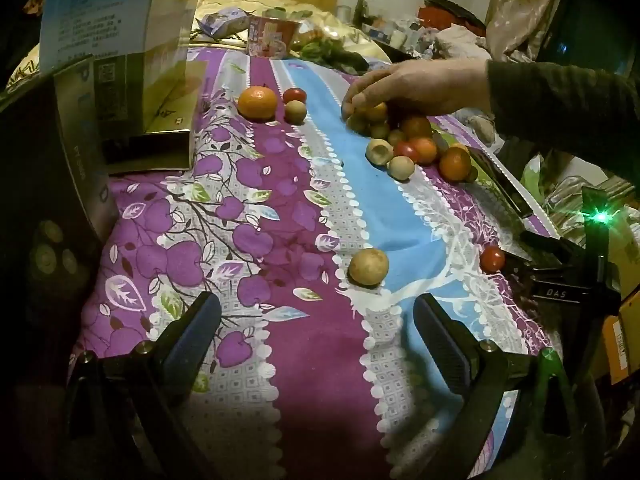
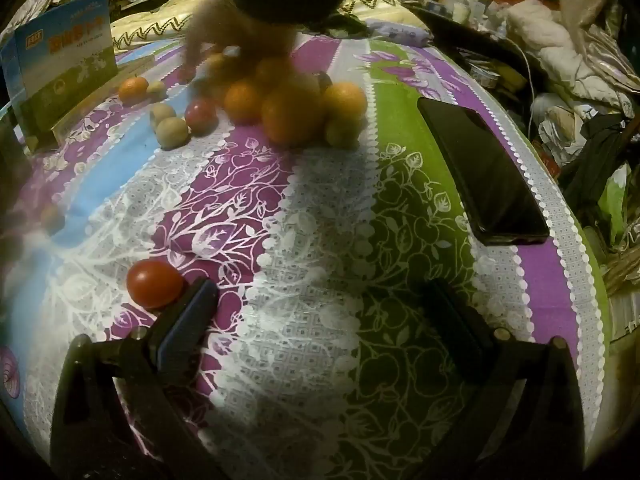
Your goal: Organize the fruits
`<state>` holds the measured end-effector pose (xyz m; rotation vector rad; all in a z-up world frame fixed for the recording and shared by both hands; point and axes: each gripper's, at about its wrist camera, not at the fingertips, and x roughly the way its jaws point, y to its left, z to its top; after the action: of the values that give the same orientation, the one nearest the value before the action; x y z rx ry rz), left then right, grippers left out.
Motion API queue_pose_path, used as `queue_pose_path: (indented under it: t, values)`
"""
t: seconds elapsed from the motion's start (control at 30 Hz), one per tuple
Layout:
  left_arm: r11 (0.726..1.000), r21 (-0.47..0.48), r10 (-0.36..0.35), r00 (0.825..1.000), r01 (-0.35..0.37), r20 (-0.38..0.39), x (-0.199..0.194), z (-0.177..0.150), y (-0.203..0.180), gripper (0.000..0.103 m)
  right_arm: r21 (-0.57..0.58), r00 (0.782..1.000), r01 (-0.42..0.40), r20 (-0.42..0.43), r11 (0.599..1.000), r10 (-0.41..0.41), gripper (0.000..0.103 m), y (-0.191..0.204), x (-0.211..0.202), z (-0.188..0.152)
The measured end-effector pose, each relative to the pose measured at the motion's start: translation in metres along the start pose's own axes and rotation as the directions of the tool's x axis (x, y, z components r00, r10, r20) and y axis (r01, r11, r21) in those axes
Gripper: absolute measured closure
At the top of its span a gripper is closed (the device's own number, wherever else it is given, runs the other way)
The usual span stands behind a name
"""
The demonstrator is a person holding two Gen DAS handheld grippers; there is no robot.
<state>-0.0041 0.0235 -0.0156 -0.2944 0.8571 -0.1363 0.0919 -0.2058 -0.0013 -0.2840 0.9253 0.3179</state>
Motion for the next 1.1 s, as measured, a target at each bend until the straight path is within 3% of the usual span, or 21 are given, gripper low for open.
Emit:
queue_pose_path:
  t: [1.1]
  values:
    - [0.998,-0.030,-0.053,0.999,0.053,-0.001,-0.005,0.000,0.013,0.003,0.000,1.000,0.000,0.000,1.000,0.000,0.000,0.000,0.000,0.000]
